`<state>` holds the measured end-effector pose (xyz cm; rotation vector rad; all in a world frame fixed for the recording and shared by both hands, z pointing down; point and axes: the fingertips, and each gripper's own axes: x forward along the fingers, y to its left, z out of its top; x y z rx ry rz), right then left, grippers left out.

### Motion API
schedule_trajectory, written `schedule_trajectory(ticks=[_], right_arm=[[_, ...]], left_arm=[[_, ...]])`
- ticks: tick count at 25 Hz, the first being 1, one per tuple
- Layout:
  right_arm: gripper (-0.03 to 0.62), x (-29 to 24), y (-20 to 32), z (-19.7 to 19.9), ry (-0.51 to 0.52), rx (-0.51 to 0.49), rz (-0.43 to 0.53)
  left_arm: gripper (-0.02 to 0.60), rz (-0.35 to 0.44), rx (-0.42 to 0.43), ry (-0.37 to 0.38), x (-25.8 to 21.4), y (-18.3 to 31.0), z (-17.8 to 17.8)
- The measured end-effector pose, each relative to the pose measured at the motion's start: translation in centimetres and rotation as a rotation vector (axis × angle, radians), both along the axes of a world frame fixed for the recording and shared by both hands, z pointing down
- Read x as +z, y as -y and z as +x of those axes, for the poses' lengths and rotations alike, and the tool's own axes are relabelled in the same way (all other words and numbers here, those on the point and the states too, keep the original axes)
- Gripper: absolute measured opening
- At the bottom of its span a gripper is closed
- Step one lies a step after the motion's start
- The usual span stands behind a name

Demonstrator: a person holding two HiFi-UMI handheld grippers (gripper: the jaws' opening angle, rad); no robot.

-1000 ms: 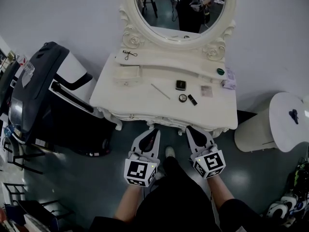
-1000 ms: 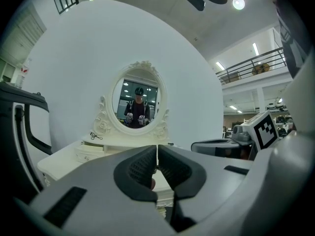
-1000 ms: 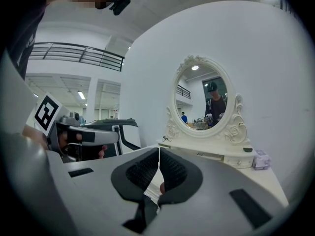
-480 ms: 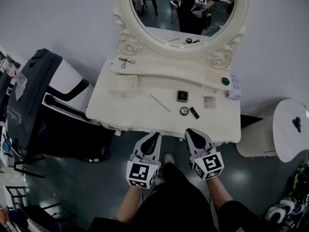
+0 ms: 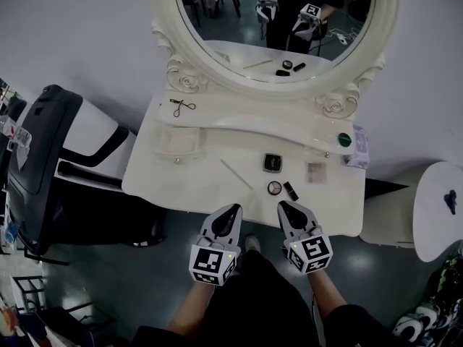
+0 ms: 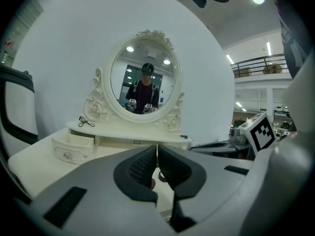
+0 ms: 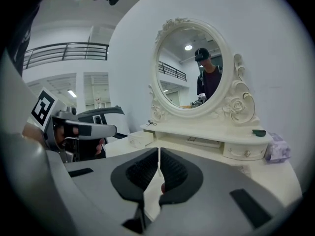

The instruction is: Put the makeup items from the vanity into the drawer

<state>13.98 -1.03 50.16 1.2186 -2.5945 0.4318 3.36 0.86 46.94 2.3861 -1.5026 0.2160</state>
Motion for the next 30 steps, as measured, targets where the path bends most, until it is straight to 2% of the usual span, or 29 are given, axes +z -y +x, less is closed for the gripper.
schedule_trajectory(ticks=[12,16,19,27,30], right_arm=[[0.026,4.9,3.5,0.1,-0.053,0.019,-0.094],[0.029,7.3,4.5,0.1,-0.100,0.030,-0.147],[0.099,9.5,5.4,-0.2,-0.154,0.025,-0.187],[0.207,14.0,7.2,-1.1,-0.343,-0.015,-0.225],[0.230,14.7,7.9,-1.3,-0.409,-0.010,-0.220]], left_arm=[[0.021,-0.043,0.053,0.015,3.8,4.1,1.1],[0.021,-0.058,0.064,0.014,5.1,4.9,1.2],[0.021,-0.074,0.065,0.011,6.3,5.3,1.0],[0.021,-0.117,0.058,-0.005,9.4,5.6,0.4],[0.021,-0.127,0.055,-0.011,10.0,5.6,0.2]])
